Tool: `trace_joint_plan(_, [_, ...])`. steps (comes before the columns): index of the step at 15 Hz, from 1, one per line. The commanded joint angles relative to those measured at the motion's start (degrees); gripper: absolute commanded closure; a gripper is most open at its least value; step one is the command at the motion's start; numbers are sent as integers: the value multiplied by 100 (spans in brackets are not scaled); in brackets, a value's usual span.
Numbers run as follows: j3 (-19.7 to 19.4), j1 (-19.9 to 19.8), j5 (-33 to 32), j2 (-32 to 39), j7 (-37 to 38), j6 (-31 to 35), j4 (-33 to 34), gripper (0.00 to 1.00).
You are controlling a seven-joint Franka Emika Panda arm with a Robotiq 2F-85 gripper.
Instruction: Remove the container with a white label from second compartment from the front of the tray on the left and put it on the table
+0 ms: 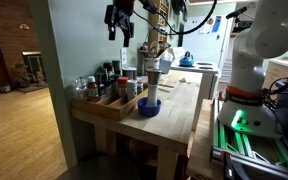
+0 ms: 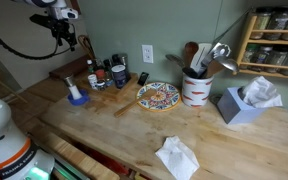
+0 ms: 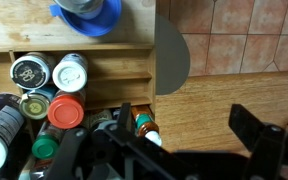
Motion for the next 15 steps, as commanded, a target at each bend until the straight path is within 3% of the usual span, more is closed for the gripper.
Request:
trace_joint_plan(1, [45, -59, -46, 89, -46, 151, 60, 0])
trace_joint_plan(5, [70, -95, -183, 451, 75, 280, 328, 0])
trace_joint_plan(12, [98, -295, -1283, 1120, 1299, 573, 649, 0])
trace_joint_plan(15, [48, -278, -1430, 1353, 1578, 496, 754, 0])
